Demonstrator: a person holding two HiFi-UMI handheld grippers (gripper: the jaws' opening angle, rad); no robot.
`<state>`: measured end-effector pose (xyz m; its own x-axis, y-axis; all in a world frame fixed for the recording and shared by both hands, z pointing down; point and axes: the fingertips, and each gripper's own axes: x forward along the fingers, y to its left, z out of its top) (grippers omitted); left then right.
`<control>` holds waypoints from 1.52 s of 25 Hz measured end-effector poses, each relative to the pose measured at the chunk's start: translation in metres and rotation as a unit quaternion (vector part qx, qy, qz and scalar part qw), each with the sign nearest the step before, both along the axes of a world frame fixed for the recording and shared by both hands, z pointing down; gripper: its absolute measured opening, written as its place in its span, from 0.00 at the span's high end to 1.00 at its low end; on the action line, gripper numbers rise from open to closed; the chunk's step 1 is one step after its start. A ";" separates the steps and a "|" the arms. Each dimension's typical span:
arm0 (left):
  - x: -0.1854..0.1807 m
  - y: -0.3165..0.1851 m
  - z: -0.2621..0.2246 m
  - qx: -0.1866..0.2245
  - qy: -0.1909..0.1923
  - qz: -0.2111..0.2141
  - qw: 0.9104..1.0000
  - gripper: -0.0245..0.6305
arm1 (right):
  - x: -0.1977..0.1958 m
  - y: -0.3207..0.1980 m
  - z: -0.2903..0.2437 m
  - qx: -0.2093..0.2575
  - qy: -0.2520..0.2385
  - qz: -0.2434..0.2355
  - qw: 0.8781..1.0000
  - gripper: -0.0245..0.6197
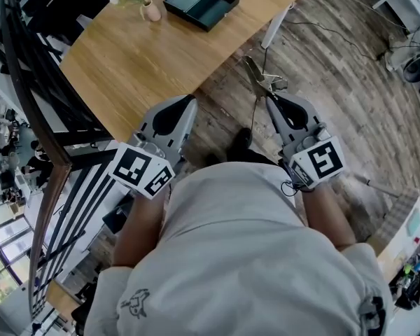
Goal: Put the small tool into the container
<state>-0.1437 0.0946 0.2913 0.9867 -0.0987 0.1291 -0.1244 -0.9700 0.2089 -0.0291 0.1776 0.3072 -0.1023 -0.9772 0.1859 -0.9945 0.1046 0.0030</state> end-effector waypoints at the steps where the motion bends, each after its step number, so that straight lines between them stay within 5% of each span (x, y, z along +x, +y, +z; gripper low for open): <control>1: 0.010 -0.002 0.001 0.000 -0.001 0.000 1.000 0.95 | 0.009 -0.002 0.001 -0.001 0.000 -0.002 1.000 0.95; 15: 0.110 -0.024 0.011 -0.015 -0.007 -0.015 1.000 0.95 | 0.105 -0.037 0.006 -0.012 -0.001 -0.035 0.999 0.95; 38: 0.116 -0.202 0.014 -0.020 0.011 -0.026 0.999 0.95 | 0.113 -0.221 0.013 -0.047 0.020 -0.061 0.997 0.95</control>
<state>-0.0278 -0.1078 0.3052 0.9831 -0.1454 0.1113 -0.1693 -0.9531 0.2508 0.0844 -0.0433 0.3198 -0.2093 -0.9364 0.2816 -0.9737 0.2260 0.0279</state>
